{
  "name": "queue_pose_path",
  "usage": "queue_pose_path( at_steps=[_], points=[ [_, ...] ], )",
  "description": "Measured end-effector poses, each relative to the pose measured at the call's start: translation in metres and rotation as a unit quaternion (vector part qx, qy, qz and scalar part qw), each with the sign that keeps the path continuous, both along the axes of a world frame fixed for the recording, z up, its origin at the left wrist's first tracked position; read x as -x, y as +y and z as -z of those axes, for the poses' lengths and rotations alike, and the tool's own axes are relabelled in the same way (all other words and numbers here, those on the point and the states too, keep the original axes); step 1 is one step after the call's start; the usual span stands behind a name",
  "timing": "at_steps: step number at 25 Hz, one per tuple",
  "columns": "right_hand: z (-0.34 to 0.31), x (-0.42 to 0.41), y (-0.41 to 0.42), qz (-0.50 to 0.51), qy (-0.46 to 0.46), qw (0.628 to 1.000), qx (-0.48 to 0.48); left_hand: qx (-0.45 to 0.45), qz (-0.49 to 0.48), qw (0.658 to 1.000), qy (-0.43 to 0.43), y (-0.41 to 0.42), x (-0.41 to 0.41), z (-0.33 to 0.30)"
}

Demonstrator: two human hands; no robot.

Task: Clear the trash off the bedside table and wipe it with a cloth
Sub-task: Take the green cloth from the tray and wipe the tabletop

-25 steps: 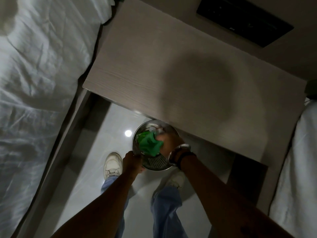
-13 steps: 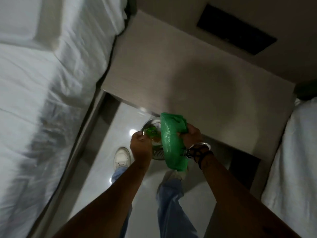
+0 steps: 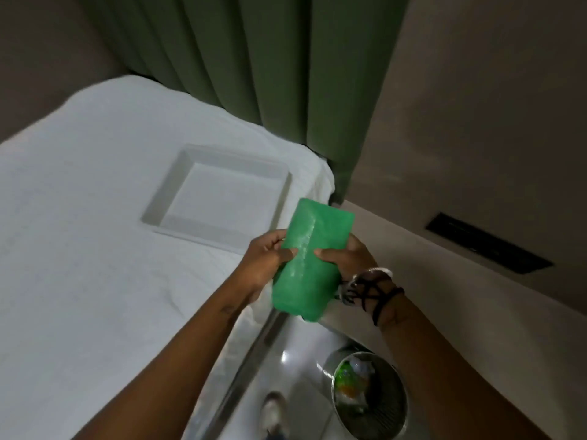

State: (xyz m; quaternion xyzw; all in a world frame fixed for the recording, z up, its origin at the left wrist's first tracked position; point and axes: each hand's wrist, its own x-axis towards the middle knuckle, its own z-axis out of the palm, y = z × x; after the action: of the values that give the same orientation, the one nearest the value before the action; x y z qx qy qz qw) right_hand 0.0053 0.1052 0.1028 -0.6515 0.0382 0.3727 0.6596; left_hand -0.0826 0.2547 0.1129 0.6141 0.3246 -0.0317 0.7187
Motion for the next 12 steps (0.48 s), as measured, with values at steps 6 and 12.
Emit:
queue_pose_path(
  at_steps=[6, 12],
  points=[
    [-0.007, -0.032, 0.169, -0.001, -0.194, 0.971, 0.141, -0.137, -0.098, 0.985, 0.045, 0.133, -0.044, -0.005],
    [-0.003, -0.030, 0.214, -0.080, -0.234, 0.909, 0.336, -0.291, 0.016, 0.939, 0.185, 0.174, -0.086, 0.030]
  ],
)
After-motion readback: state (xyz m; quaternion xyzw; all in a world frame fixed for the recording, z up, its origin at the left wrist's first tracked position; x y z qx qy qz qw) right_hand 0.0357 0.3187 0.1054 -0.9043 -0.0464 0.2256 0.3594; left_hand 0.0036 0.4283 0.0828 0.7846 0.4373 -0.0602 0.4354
